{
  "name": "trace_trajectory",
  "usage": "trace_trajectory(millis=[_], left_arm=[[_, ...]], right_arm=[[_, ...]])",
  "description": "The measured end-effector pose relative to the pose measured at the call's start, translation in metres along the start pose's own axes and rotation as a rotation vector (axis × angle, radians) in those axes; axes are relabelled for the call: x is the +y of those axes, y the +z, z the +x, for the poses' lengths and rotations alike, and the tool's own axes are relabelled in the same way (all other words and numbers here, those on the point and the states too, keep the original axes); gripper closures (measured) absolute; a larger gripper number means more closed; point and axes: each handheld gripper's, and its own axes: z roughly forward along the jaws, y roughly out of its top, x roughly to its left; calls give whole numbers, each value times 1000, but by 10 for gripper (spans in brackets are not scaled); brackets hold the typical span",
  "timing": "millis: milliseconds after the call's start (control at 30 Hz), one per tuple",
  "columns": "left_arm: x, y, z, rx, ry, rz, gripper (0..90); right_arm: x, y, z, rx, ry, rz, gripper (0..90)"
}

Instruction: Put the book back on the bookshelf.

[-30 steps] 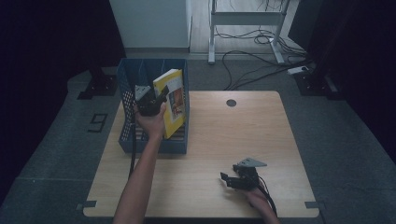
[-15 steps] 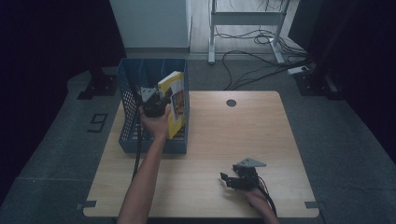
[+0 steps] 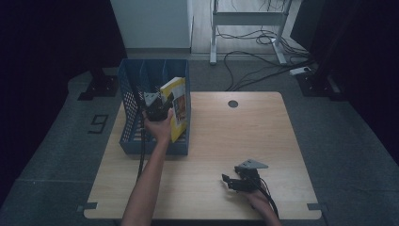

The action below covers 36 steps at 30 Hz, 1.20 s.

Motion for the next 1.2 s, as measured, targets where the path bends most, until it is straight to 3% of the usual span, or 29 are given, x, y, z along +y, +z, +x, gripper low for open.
trace_trajectory(millis=[300, 467, 1200], left_arm=[[-2, -3, 2, -3, -4, -5, 748], [-5, -10, 3, -12, 17, 0, 746], [-8, -52, 7, -90, 71, 71, 710]], right_arm=[[0, 0, 0, -3, -4, 1, 298], [0, 0, 1, -5, -6, 2, 299], [0, 0, 1, -8, -1, 2, 298]])
